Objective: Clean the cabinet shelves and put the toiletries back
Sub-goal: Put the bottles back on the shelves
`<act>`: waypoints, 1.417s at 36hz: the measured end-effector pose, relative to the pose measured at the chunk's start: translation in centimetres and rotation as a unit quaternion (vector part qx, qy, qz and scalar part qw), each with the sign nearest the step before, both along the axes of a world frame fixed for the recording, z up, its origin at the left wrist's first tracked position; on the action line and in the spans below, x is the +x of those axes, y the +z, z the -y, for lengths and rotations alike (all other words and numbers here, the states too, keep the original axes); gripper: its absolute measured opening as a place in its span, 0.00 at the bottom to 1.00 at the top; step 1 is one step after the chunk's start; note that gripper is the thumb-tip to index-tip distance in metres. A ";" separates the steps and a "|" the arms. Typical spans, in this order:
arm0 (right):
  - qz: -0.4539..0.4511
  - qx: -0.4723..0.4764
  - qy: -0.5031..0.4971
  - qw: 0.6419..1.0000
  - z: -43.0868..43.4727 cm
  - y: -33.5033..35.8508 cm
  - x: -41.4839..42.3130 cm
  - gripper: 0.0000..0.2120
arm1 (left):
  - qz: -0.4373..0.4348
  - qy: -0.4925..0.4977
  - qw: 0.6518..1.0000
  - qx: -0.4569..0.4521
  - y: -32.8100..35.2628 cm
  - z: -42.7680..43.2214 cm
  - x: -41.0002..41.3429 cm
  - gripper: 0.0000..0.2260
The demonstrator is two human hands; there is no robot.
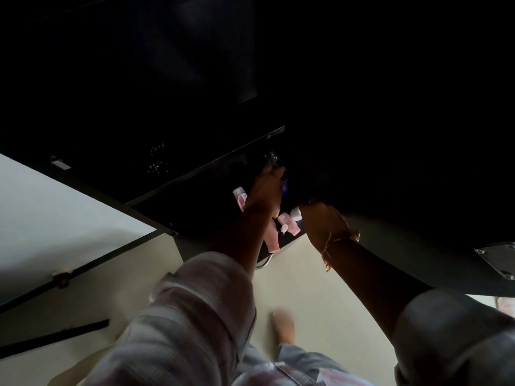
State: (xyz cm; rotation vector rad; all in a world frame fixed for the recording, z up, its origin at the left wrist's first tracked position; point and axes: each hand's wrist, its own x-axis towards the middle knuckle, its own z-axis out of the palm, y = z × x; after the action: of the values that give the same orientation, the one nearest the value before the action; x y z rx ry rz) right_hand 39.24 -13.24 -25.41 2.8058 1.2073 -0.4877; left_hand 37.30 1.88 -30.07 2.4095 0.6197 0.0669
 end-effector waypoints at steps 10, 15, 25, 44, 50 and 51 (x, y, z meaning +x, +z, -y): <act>0.001 0.012 -0.004 1.000 -0.4 0.9 0.1 0.13 | 0.019 0.036 0.999 -0.029 0.9 0.0 0.1 0.08; -0.020 0.036 -0.010 0.999 -0.3 2.1 0.0 0.16 | 0.060 0.074 0.994 -0.047 2.0 0.2 -0.8 0.09; -0.016 0.126 -0.086 0.988 -0.6 6.2 -0.2 0.13 | 0.159 0.122 0.977 -0.067 6.8 1.0 -5.0 0.12; -0.114 0.546 -0.042 0.829 -8.7 17.1 -0.9 0.09 | 0.342 0.245 0.907 -0.017 17.5 -7.3 -13.4 0.16; -0.123 0.564 -0.030 0.816 -12.1 17.6 -0.1 0.10 | 0.352 0.301 0.885 -0.042 18.5 -10.4 -14.4 0.18; -0.117 0.562 -0.030 0.818 -12.5 17.7 0.2 0.10 | 0.347 0.306 0.886 -0.043 18.6 -10.8 -14.5 0.19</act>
State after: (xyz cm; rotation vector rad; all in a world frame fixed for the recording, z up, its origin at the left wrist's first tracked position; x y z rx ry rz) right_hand 39.40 -0.69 -7.74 3.8127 1.9497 -0.0849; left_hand 22.82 12.64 -11.47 1.8166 0.9598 1.0856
